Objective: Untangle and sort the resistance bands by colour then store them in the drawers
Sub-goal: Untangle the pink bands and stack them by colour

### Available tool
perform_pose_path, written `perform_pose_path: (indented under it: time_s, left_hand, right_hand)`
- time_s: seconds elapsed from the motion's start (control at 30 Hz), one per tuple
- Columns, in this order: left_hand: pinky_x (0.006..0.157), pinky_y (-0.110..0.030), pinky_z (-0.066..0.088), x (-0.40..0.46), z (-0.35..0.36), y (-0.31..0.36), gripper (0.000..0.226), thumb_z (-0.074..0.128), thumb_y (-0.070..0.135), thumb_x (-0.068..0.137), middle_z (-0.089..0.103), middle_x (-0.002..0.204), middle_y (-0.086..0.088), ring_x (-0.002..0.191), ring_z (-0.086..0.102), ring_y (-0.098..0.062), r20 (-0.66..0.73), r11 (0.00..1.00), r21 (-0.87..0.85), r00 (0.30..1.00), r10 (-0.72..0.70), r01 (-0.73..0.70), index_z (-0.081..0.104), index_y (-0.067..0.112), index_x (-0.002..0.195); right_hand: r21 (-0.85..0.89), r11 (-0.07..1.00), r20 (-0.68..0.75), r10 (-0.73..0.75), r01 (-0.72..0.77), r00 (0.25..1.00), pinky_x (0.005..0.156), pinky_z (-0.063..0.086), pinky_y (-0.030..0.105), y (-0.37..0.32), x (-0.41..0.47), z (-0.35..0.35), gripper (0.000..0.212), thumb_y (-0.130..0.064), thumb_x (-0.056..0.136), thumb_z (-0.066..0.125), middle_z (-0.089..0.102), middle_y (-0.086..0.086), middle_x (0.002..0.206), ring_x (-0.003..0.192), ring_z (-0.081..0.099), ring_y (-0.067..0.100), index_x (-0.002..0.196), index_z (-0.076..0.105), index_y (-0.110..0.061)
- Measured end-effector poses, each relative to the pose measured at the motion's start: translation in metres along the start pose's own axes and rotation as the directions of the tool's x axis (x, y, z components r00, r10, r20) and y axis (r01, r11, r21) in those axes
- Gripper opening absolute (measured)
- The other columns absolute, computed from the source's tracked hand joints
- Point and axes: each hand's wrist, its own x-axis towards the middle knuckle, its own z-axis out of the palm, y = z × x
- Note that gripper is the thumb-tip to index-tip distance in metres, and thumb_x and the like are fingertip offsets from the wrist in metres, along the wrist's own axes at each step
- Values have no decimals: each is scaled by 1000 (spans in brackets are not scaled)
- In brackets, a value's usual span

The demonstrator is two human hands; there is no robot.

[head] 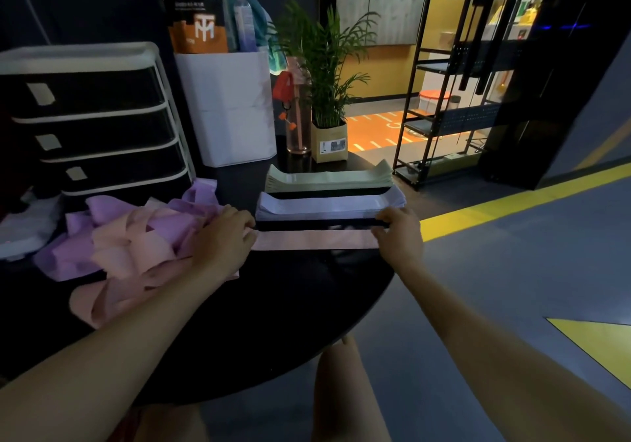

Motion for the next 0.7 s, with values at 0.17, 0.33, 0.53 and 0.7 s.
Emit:
perform_pose_path:
  time_s: [0.17, 0.33, 0.53, 0.7]
  left_hand:
    - [90, -35, 40, -20, 4, 3, 23, 56, 20, 88, 58, 124, 0, 122, 47, -19, 45, 998, 36, 998, 44, -46, 63, 19, 111]
    - [85, -32, 40, -28, -14, -10, 14, 61, 17, 84, 64, 111, -1, 105, 56, -21, -77, 993, 81, 993, 90, -84, 66, 17, 97]
    - [78, -35, 44, -45, -30, -43, 16, 67, 24, 76, 66, 94, -1, 91, 62, -26, -124, 983, 172, 989, 78, -56, 68, 17, 91]
    - [80, -36, 47, -55, -41, -62, 37, 49, 43, 76, 67, 94, -1, 88, 62, -26, -86, 979, 202, 994, 60, -42, 68, 18, 96]
  right_hand:
    - [-1, 975, 183, -220, 224, 958, 92, 41, 34, -33, -20, 24, 26, -10, 85, 64, 54, 10, 113, 110, 47, 27, 111, 64, -9]
    - [40, 941, 287, -332, 335, 899, 97, 35, 30, -67, -34, 44, 30, -15, 88, 62, 51, 7, 122, 119, 42, 24, 118, 61, -13]
    - [79, 911, 360, -404, 404, 841, 99, 36, 31, -104, -46, 72, 31, -15, 88, 62, 50, 7, 126, 120, 43, 25, 119, 60, -14]
    - [137, 901, 405, -430, 412, 807, 97, 38, 31, -128, -48, 90, 30, -15, 87, 63, 52, 8, 124, 118, 45, 25, 117, 62, -14]
